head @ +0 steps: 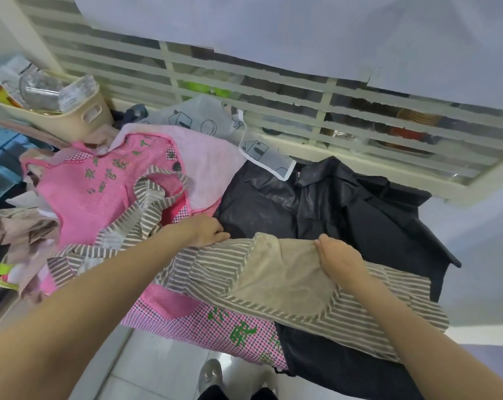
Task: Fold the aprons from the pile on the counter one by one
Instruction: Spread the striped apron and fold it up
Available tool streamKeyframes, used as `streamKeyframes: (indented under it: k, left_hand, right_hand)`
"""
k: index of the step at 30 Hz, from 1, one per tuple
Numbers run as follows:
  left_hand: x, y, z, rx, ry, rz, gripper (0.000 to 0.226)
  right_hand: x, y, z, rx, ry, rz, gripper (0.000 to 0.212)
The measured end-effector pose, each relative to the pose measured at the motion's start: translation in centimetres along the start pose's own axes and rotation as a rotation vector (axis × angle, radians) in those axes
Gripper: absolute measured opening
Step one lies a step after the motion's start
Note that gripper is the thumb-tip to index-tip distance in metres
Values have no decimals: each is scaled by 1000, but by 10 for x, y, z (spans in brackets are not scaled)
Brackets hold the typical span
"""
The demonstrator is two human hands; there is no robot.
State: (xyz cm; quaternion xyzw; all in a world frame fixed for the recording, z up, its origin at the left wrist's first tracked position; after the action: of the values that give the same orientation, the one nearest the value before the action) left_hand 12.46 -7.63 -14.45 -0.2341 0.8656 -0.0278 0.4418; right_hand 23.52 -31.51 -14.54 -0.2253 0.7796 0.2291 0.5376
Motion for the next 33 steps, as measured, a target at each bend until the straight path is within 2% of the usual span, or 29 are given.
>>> streamKeyframes:
  k: [5,8,10,11,13,15,16,19,21,23,25,26,29,31,33]
  left_hand:
    - [-58,-9,-22,156,-547,-52,39]
    - [-75,-9,-17,120,-528,24,29]
    - [-79,10,-18,53,-481,105,26]
    - [-81,24,-23,2,-489,199,30]
    - [-85,59,-39,-140,-527,390,41]
    - [-89,89,-55,-336,-522,484,53]
    - [-91,101,-64,-443,-510,459,57]
    - [-100,124,-84,-621,-504,259,52]
    - [-106,138,-94,-634,-508,146,47]
    - [-107,154,-109,-606,-493,86,33]
    - [-102,176,-130,-599,-514,-33,13]
    - [-100,181,-137,-584,-559,-126,5]
    - [-97,195,-164,-544,-784,-378,8]
    - [-92,196,-167,-458,-794,-477,14]
    - [-90,186,-159,-353,-756,-583,16]
  right_hand:
    - [-16,-7,-5,15,-110,-86,30]
    - [-13,-17,3,73,-78,-153,28]
    - [-11,-23,8,81,-127,-222,14]
    - [-14,-22,9,67,-189,-267,9]
    - [-17,-12,16,75,-263,-230,26]
    - [-27,23,26,-4,-370,-129,20]
    - [-37,51,28,-90,-444,-105,12]
    - [-62,145,31,-346,-508,-32,20]
    - [-67,196,30,-460,-413,52,26]
    - [-61,240,29,-559,-256,36,44]
    - [-55,284,26,-675,-251,-46,61]
    - [-50,299,24,-705,-258,-82,71]
    - [-33,350,22,-765,-280,-208,88]
    - [-24,375,25,-759,-330,-295,81]
    - [-39,378,33,-685,-443,-277,60]
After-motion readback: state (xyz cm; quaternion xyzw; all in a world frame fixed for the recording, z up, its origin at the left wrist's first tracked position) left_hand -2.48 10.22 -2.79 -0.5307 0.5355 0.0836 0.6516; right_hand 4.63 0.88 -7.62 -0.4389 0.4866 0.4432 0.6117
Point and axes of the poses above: each hand's wrist, its own z-axis towards the middle knuckle, its own x-axis out of the palm, y = z × x, the point moved 7 cm from there along z, towards the middle knuckle, and after that the axes turned 5 degrees about -z, right-handed, at the moved point
